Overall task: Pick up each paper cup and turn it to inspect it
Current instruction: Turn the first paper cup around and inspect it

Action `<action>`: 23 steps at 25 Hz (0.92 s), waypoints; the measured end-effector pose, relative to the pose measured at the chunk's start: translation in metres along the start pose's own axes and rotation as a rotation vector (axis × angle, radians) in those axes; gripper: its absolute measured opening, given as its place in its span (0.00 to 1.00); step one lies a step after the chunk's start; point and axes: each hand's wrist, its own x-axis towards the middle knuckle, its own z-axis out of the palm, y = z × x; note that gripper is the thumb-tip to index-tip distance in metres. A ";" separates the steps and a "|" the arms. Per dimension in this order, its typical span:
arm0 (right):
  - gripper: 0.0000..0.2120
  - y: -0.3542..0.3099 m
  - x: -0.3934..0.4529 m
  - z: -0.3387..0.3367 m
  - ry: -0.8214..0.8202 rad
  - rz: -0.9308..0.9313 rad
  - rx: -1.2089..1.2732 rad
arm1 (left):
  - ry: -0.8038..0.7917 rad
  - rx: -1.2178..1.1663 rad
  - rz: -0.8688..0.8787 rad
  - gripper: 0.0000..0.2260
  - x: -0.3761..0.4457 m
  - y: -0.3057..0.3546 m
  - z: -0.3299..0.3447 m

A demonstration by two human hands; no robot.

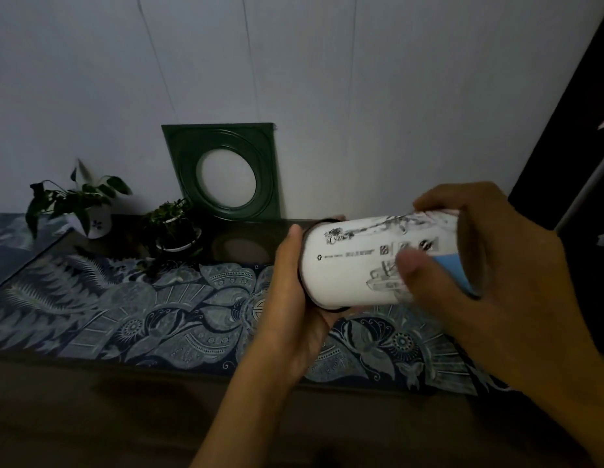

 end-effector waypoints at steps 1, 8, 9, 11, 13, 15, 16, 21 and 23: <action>0.18 0.000 0.003 -0.001 0.049 0.082 0.097 | -0.007 0.037 0.113 0.19 0.001 -0.002 0.000; 0.18 0.003 0.002 -0.001 0.049 0.056 0.088 | 0.022 0.070 0.147 0.18 -0.002 -0.005 0.005; 0.18 0.003 0.001 -0.002 0.042 -0.007 0.033 | -0.012 0.030 0.028 0.20 -0.004 -0.003 0.005; 0.17 0.004 0.001 -0.002 0.073 0.000 0.032 | -0.060 0.030 -0.034 0.21 -0.007 -0.003 0.006; 0.13 0.008 0.003 0.001 0.134 0.138 0.197 | -0.038 0.157 0.178 0.18 -0.009 -0.004 0.008; 0.14 0.016 0.002 0.004 0.154 0.307 0.356 | -0.001 0.349 0.444 0.18 -0.009 -0.005 0.010; 0.16 0.020 0.001 0.005 0.137 0.359 0.387 | 0.016 0.417 0.528 0.18 -0.009 -0.005 0.011; 0.16 0.026 -0.011 0.015 0.109 0.340 0.395 | 0.078 0.549 0.564 0.18 -0.008 0.005 0.006; 0.14 0.027 -0.017 0.020 0.144 0.244 0.284 | 0.081 0.591 0.552 0.18 -0.006 0.011 0.004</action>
